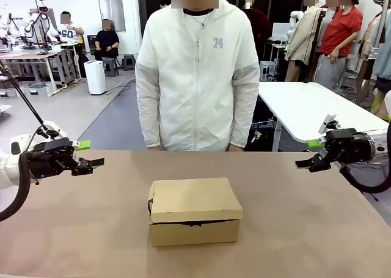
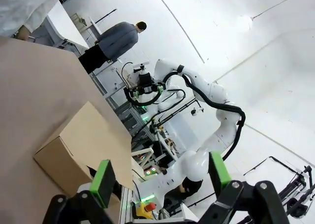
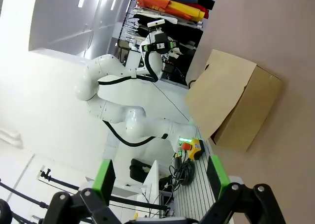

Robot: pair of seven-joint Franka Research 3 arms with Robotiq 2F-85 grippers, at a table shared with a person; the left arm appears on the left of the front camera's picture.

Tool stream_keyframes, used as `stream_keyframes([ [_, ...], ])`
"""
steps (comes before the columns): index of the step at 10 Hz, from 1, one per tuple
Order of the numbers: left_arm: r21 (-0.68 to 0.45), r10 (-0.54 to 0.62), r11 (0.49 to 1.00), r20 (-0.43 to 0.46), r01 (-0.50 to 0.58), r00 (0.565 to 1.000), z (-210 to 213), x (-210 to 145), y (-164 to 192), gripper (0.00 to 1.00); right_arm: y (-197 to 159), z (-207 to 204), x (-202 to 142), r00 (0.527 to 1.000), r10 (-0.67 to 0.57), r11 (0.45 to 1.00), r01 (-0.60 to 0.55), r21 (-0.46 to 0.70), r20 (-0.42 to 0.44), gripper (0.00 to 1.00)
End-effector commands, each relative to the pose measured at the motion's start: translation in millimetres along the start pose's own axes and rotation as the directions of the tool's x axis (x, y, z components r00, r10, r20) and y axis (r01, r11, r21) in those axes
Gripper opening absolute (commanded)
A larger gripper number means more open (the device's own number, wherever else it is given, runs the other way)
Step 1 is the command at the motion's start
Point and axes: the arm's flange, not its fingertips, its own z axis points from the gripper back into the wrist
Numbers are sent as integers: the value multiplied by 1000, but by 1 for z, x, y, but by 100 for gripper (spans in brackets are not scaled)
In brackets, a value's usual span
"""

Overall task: Pack the items into the box.
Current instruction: Close the Mailer Box.

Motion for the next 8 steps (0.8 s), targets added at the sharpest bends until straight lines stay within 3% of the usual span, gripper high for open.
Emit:
stream_keyframes([
  [1,-13,-10,1000,2,10,1000,0,0,0,100,2,1,3,1000,12,1000,-12,12,1,100],
  [8,-13,-10,1000,2,10,1000,0,0,0,100,2,1,3,1000,12,1000,-12,12,1,100],
])
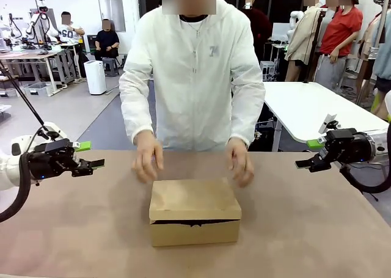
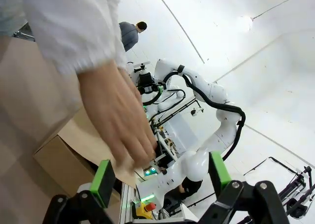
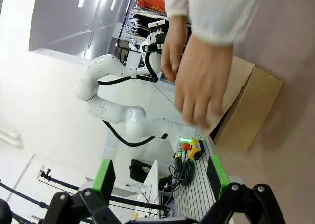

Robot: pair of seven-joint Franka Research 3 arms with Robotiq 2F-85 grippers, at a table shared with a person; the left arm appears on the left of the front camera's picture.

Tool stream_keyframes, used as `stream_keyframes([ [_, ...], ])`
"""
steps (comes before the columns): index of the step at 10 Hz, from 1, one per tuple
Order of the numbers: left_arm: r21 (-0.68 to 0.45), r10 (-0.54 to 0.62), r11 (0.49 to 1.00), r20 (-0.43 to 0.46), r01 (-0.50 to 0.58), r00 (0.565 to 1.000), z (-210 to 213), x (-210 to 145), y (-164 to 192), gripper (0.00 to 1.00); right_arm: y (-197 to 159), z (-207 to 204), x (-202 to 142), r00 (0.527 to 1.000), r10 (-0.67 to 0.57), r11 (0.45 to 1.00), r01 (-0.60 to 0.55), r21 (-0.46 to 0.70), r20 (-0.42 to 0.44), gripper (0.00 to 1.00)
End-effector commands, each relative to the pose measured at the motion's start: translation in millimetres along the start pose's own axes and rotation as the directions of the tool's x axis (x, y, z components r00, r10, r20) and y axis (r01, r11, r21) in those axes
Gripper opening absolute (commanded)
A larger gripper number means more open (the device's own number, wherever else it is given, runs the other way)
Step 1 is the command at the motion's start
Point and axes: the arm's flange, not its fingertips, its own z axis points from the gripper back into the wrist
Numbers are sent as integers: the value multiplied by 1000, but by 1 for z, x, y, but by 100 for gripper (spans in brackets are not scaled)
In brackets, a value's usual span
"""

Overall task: Pack the items into the box.
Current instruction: Close the Mailer Box.

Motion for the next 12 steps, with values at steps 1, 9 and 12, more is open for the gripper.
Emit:
stream_keyframes([
  [1,-13,-14,1000,1,14,1000,0,1,-2,100,2,1,3,1000,12,1000,-12,12,0,100],
  [9,-13,-14,1000,1,14,1000,0,1,-2,100,2,1,3,1000,12,1000,-12,12,0,100],
  [12,-13,-14,1000,1,14,1000,0,1,-2,100,2,1,3,1000,12,1000,-12,12,0,100],
])
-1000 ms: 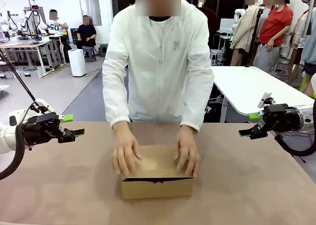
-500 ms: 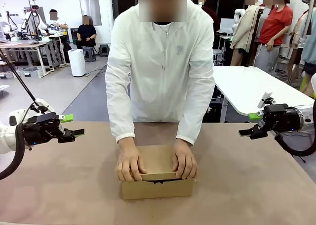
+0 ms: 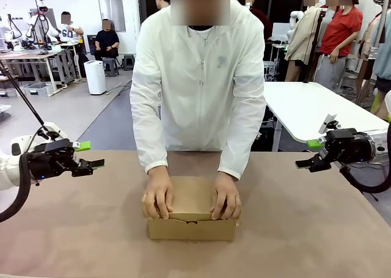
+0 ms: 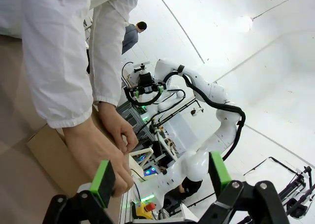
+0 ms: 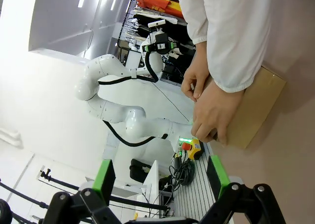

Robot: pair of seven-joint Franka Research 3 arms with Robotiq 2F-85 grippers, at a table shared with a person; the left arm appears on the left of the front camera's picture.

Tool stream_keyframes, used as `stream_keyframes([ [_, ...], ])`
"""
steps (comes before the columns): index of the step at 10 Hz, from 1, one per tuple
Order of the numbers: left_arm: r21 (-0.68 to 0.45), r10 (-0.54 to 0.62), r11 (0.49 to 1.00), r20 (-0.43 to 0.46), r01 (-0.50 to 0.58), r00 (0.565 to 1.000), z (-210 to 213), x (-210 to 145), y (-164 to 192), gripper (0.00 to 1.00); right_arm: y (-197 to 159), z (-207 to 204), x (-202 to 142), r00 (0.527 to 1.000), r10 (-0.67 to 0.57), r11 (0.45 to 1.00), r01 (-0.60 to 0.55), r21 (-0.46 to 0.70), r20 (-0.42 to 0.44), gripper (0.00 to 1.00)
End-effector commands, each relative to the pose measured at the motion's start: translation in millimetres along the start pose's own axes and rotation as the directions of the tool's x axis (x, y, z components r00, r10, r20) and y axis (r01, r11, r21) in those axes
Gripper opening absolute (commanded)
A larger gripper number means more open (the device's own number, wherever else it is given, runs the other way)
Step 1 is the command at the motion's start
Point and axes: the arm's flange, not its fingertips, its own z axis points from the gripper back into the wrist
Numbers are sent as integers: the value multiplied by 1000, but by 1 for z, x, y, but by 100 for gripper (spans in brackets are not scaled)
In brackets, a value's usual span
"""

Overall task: Pack the items into the box.
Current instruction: Close the Mailer Box.

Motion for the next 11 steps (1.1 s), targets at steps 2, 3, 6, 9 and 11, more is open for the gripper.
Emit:
stream_keyframes([
  [2,-13,-14,1000,1,14,1000,0,1,-2,100,2,1,3,1000,12,1000,-12,12,0,100],
  [3,-13,-14,1000,1,14,1000,0,1,-2,100,2,1,3,1000,12,1000,-12,12,0,100],
  [6,-13,-14,1000,1,14,1000,0,1,-2,100,2,1,3,1000,12,1000,-12,12,0,100],
  [9,-13,-14,1000,1,14,1000,0,1,-2,100,2,1,3,1000,12,1000,-12,12,0,100],
  [11,-13,-14,1000,1,14,1000,0,1,-2,100,2,1,3,1000,12,1000,-12,12,0,100],
])
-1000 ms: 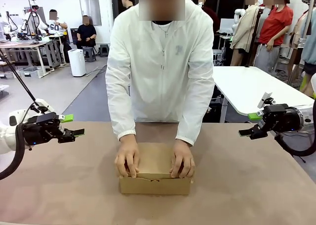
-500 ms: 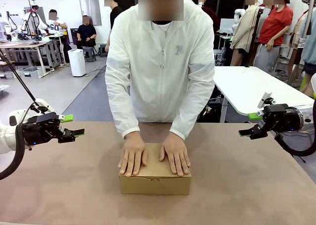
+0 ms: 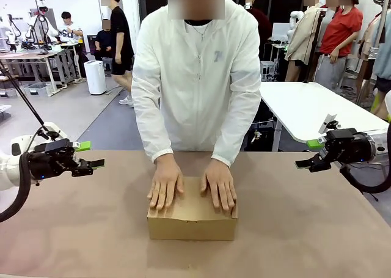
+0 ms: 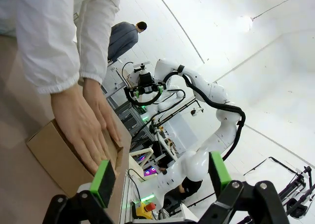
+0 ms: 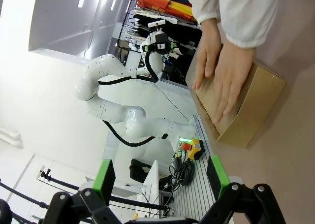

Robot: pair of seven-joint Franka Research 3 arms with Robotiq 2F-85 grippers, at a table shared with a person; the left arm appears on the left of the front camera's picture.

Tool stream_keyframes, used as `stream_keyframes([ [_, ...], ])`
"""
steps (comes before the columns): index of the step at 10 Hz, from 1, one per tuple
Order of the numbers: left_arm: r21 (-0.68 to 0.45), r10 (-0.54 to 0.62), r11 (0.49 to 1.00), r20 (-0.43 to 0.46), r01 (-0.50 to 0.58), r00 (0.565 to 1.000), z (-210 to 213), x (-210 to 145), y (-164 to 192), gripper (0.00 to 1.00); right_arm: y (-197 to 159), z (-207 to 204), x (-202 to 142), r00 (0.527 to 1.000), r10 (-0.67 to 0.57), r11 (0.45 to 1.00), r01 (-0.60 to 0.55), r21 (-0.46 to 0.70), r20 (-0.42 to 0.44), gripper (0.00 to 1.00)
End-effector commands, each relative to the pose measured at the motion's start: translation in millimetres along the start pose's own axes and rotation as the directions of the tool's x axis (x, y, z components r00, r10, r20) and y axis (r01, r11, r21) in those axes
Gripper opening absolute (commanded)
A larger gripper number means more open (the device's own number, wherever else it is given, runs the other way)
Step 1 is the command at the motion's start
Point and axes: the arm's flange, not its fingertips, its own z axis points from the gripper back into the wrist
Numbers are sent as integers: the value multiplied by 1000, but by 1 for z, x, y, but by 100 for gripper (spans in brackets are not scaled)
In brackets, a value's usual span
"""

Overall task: Pack the items into the box.
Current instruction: Close the Mailer Box.

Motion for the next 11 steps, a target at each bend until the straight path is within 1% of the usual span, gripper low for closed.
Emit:
stream_keyframes([
  [1,-13,-14,1000,1,14,1000,0,1,-2,100,2,1,3,1000,12,1000,-12,12,0,100],
  [11,-13,-14,1000,1,14,1000,0,1,-2,100,2,1,3,1000,12,1000,-12,12,0,100],
])
